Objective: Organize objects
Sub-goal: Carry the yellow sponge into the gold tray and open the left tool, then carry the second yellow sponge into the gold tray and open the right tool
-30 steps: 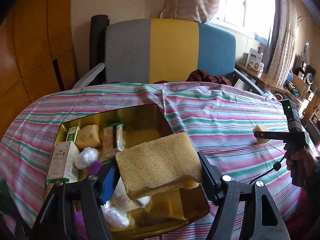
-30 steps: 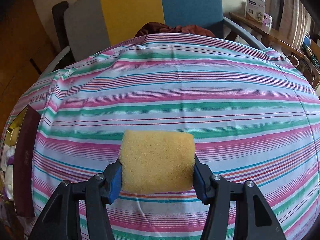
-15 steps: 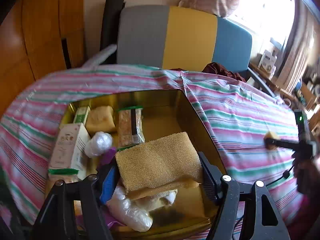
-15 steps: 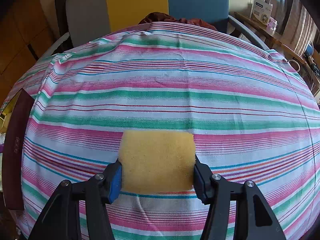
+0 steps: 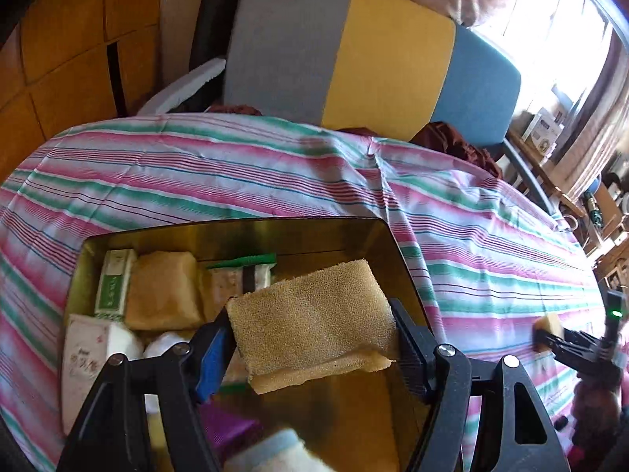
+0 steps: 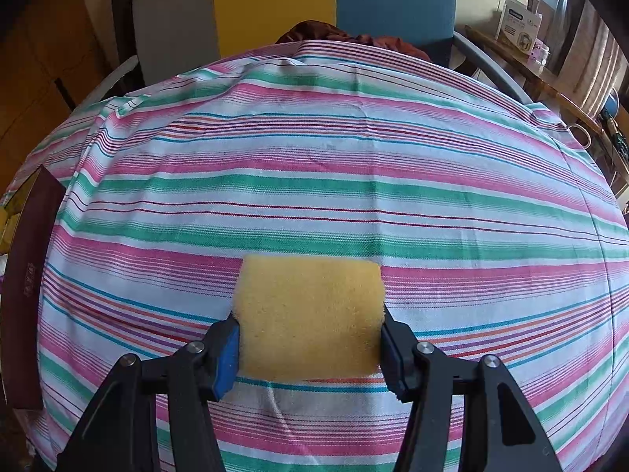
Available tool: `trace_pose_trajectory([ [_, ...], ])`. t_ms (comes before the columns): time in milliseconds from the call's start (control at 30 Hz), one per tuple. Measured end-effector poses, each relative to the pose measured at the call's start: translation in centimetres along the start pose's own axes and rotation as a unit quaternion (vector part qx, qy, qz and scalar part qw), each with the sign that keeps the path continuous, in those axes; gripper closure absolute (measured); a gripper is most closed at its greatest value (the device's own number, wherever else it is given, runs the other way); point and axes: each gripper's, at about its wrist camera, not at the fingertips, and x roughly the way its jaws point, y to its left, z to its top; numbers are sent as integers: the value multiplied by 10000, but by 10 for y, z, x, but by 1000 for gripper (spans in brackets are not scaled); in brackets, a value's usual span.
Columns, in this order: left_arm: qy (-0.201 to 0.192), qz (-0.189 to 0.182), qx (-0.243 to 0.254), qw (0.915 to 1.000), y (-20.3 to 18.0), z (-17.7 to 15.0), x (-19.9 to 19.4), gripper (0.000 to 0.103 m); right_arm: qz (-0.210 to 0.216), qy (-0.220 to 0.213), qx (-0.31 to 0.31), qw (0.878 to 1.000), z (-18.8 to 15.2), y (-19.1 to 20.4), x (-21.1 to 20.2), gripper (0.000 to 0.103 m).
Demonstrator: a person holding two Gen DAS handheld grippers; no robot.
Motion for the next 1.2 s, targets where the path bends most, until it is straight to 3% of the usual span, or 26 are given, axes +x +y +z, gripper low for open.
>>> trace_pose_trajectory([
  [200, 243, 228, 293, 9990, -15, 11, 47, 27, -5, 7, -16, 10000, 0, 0, 2, 44],
  [367, 302, 388, 228, 9985, -12, 7, 53, 23, -13, 7, -27, 10000, 0, 1, 2, 44],
  [567, -36, 567, 317, 9979, -8, -3, 27, 22, -50, 5, -57, 10000, 0, 3, 2, 44],
  [833, -753, 746, 420, 9935, -11, -30, -41, 21, -152, -19, -154, 9998, -2, 8, 1, 44],
  [1033, -1095, 730, 398, 9905, -3, -55, -87, 19, -484, 26, -396, 9980, 0, 22, -3, 44],
  [1200, -1248, 790, 399, 9882, 8, -71, -109, 18, -151, -330, -534, 9979, 6, 59, -35, 44],
])
